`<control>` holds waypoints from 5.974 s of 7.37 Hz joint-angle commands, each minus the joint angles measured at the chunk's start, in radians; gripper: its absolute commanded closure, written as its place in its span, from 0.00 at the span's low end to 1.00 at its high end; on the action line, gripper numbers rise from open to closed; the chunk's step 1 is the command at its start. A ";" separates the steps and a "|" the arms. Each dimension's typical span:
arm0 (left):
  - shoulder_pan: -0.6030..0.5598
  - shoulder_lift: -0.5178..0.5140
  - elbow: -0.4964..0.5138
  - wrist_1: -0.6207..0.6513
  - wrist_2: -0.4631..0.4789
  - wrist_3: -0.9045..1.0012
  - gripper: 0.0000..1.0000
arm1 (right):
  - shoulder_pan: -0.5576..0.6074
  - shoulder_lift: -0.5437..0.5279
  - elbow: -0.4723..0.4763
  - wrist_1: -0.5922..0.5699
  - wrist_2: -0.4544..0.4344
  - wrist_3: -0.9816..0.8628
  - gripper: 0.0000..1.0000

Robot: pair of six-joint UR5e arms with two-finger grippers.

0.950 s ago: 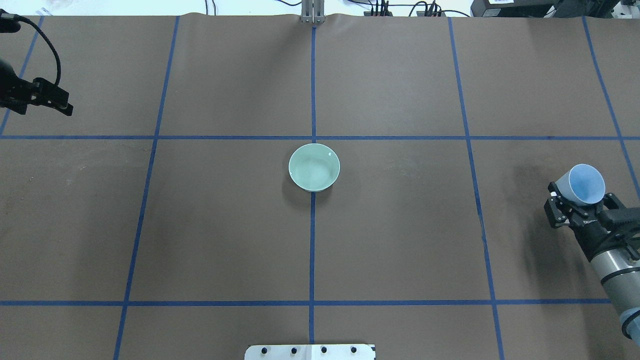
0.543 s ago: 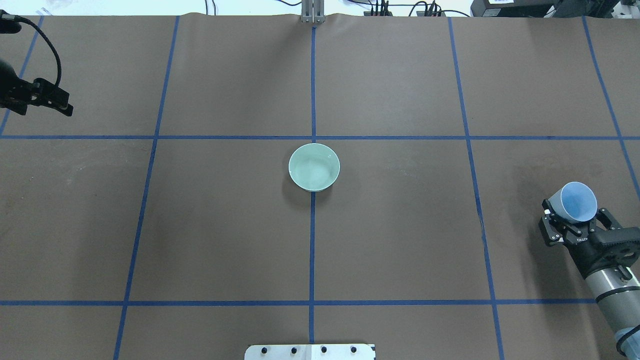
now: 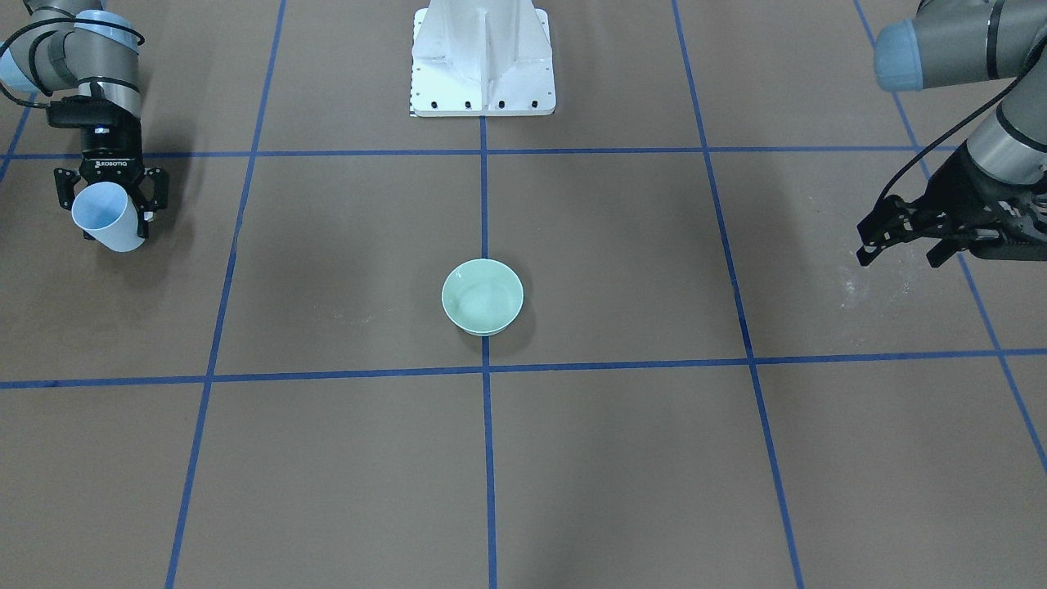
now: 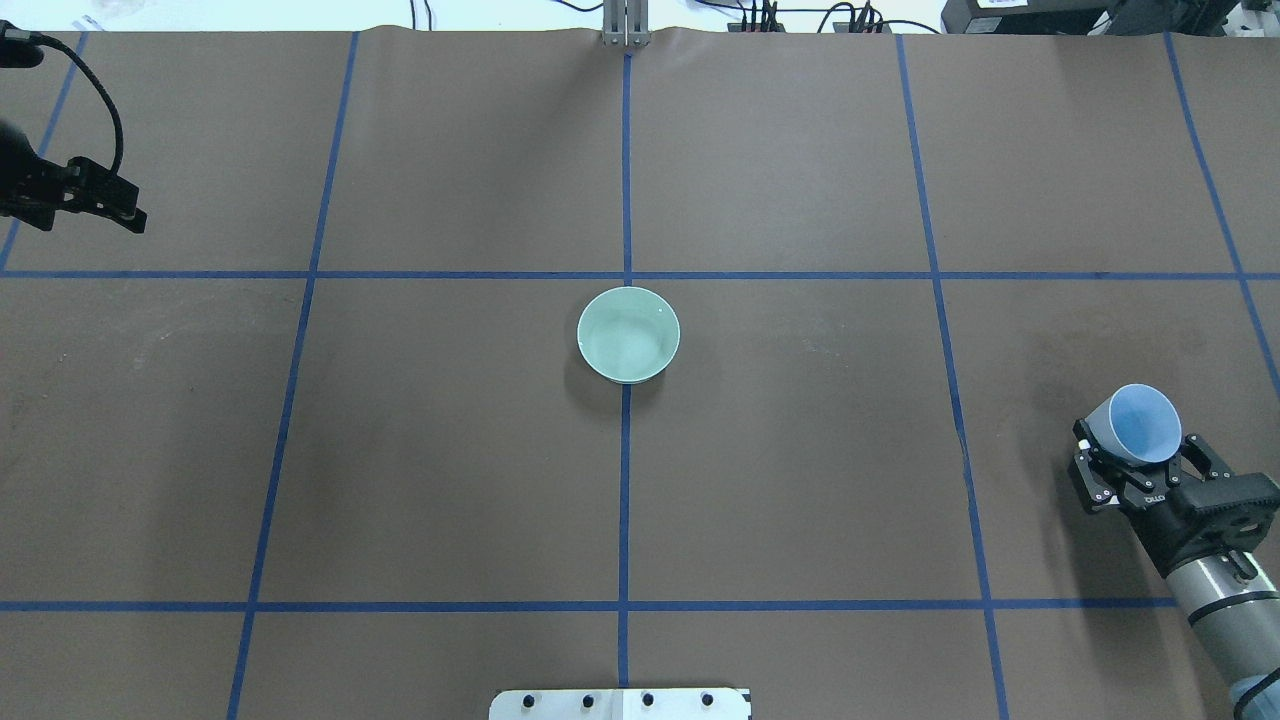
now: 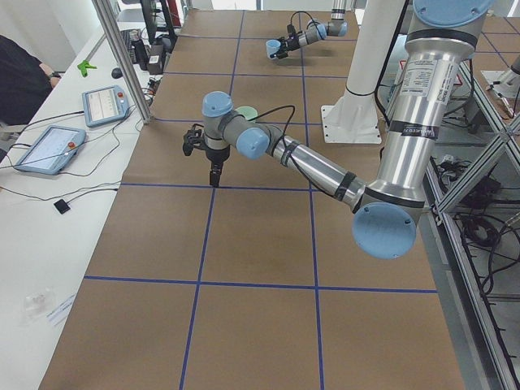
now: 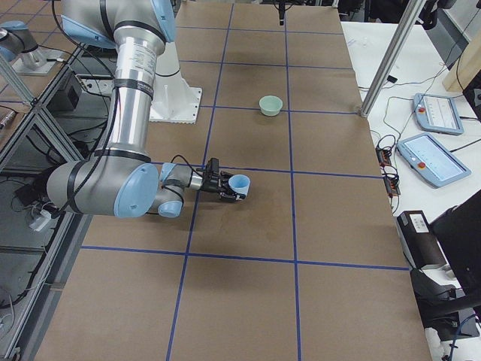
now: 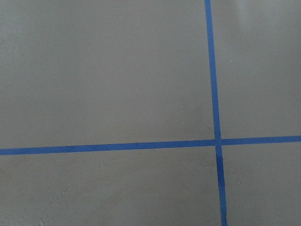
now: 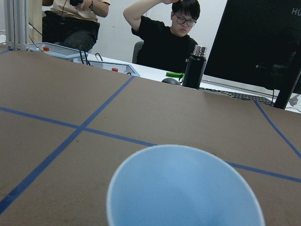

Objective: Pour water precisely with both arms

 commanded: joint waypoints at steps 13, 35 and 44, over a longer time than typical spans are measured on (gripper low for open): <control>0.000 -0.002 0.000 0.003 0.000 0.000 0.00 | -0.042 -0.055 -0.058 0.195 0.026 -0.020 0.01; 0.245 -0.209 0.000 -0.043 0.015 -0.495 0.00 | 0.246 -0.229 0.258 0.259 0.198 -0.216 0.01; 0.473 -0.548 0.226 -0.053 0.231 -0.741 0.00 | 1.307 0.184 0.302 -0.550 1.496 -0.677 0.01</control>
